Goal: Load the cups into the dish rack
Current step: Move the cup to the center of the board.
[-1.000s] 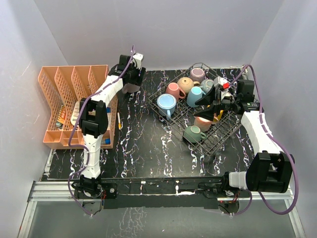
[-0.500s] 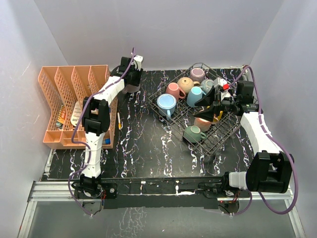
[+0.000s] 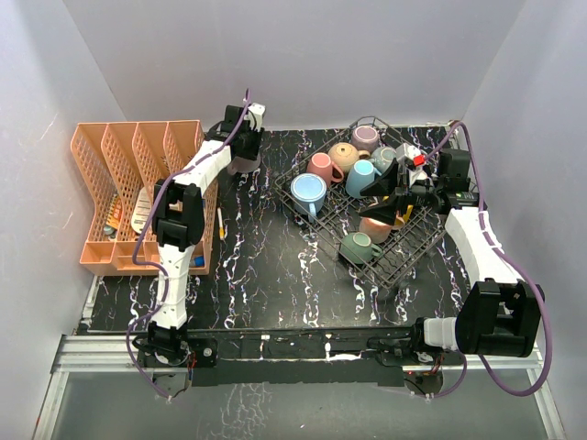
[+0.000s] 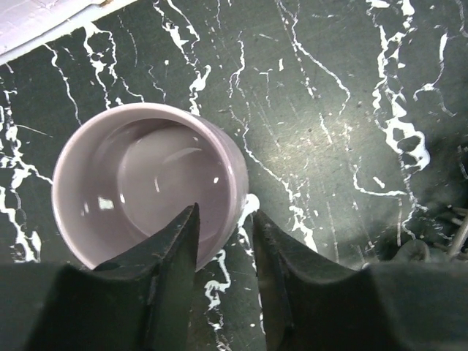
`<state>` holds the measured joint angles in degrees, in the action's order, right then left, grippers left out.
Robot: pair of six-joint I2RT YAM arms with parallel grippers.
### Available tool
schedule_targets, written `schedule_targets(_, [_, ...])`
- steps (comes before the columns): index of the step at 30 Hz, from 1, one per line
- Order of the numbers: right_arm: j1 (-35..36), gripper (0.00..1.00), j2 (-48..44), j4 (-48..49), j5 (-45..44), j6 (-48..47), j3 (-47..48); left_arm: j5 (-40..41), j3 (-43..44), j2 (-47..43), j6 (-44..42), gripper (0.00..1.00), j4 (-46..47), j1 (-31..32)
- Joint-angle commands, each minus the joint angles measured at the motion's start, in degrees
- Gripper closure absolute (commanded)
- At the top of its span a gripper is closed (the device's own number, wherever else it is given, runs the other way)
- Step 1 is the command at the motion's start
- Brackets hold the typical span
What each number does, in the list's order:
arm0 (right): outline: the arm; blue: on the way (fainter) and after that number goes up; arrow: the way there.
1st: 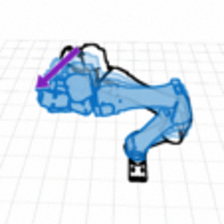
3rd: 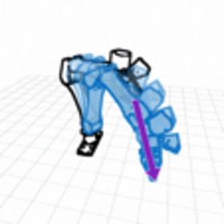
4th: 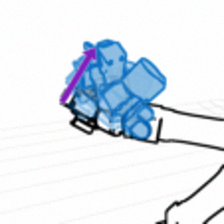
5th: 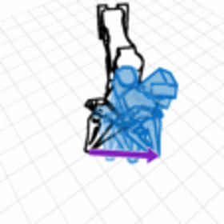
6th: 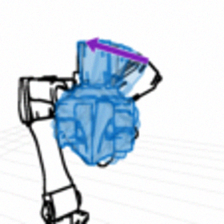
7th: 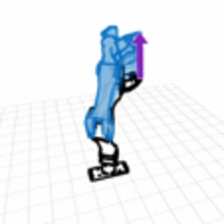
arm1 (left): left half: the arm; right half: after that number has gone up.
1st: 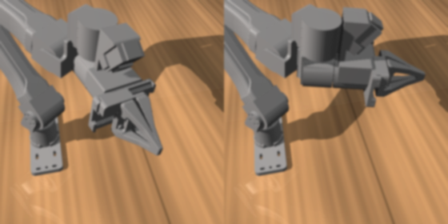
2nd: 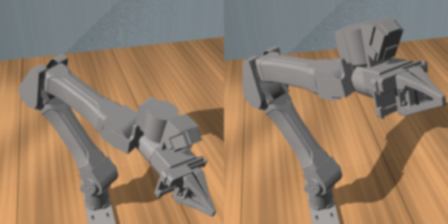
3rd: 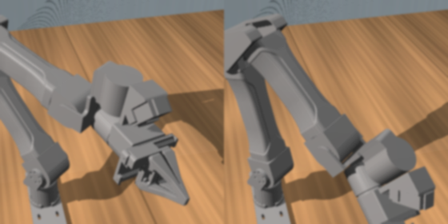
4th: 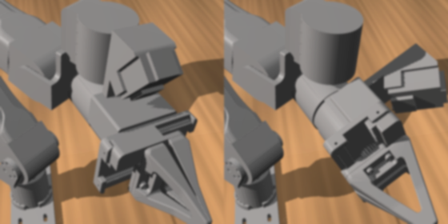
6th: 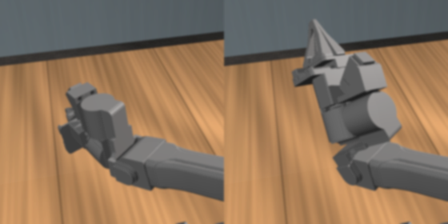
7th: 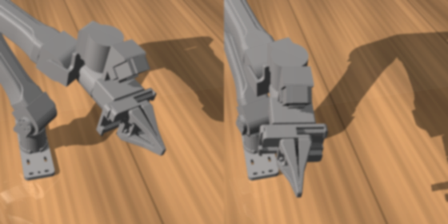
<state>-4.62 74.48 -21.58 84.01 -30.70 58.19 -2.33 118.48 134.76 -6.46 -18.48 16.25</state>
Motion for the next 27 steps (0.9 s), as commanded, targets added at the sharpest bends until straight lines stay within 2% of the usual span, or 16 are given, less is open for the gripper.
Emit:
schedule_targets(1, [-0.32,0.36,-1.85,3.10,1.56,0.92,-0.95,1.53,3.06,0.94,0.02,0.70,-4.49,0.18])
schedule_targets(6, [-0.35,0.36,-1.97,3.72,1.93,1.45,-1.17,1.13,3.53,0.67,-0.32,0.72,-7.35,0.40])
schedule_targets(10, [-0.37,0.36,-2.14,3.85,2.19,1.43,-1.33,0.48,5.08,0.01,0.46,0.87,-11.04,0.99])
schedule_targets(13, [-0.34,0.36,-2.22,3.83,2.32,1.52,-1.25,2.08,4.45,-2.30,0.71,0.91,-12.29,2.22])
schedule_targets(17, [-0.38,0.36,-2.18,3.92,2.64,1.52,-1.18,3.84,-0.13,-7.58,0.82,1.00,-12.04,4.00])
schedule_targets(22, [-0.35,0.36,-2.18,4.01,2.94,1.72,-1.29,5.43,-8.42,-15.18,3.95,1.00,-12.77,5.42])
schedule_targets(27, [-0.32,0.36,-1.98,5.01,3.26,2.56,-1.38,8.71,-20.69,-24.51,8.57,1.00,-11.63,7.92])
